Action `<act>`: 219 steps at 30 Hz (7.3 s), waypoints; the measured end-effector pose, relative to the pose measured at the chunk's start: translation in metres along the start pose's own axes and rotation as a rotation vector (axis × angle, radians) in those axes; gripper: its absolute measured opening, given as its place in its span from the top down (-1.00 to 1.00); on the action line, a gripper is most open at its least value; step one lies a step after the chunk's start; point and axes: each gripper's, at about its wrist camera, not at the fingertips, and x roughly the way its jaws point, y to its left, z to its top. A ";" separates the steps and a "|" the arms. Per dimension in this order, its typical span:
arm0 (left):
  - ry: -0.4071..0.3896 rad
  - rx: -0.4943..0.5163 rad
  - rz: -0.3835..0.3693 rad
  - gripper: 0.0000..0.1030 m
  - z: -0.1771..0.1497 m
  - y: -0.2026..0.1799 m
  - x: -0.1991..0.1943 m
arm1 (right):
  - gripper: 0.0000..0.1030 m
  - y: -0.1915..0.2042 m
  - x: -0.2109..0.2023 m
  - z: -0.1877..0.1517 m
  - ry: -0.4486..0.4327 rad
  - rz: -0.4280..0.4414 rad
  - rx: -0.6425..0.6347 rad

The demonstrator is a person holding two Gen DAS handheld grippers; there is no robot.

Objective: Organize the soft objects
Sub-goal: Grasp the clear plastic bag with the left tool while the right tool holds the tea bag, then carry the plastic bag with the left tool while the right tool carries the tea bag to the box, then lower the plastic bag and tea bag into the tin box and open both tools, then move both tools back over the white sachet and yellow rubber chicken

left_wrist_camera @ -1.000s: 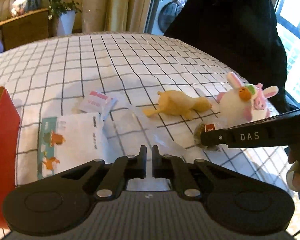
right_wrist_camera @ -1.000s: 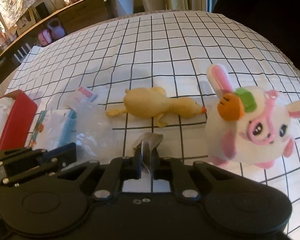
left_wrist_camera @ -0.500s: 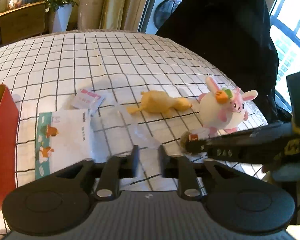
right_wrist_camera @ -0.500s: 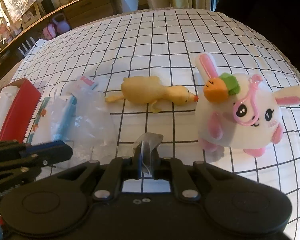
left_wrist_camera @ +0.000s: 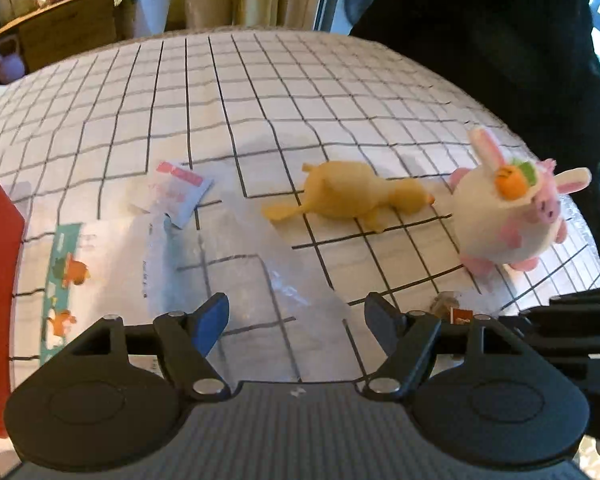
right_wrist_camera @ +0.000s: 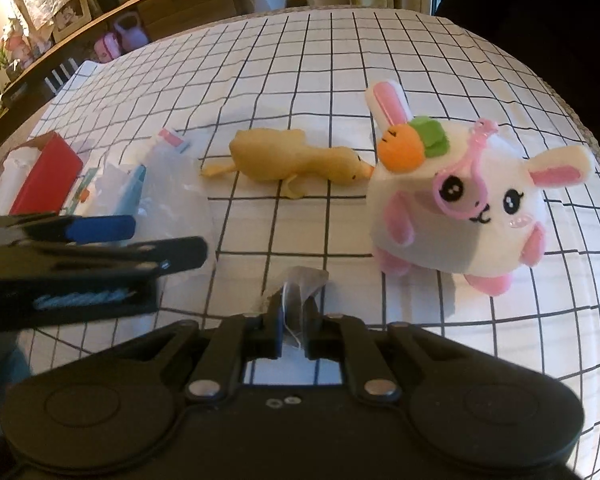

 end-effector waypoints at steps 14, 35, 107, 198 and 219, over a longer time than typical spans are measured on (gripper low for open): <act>-0.062 0.062 0.127 0.44 -0.005 0.004 0.003 | -0.09 0.005 0.007 -0.003 -0.002 0.018 -0.035; -0.135 -0.037 -0.060 0.97 -0.019 0.045 -0.060 | 0.84 0.019 -0.013 -0.006 -0.073 -0.005 -0.033; -0.116 -0.077 0.093 0.97 -0.012 0.280 -0.126 | 0.80 0.294 0.063 0.119 -0.083 0.088 -0.387; -0.250 0.071 -0.124 -0.94 0.034 0.066 -0.156 | -0.94 0.080 -0.124 0.012 -0.316 0.076 -0.316; -0.033 0.075 0.022 -0.94 0.092 0.076 -0.011 | -0.89 0.072 -0.017 0.072 -0.175 0.006 -0.373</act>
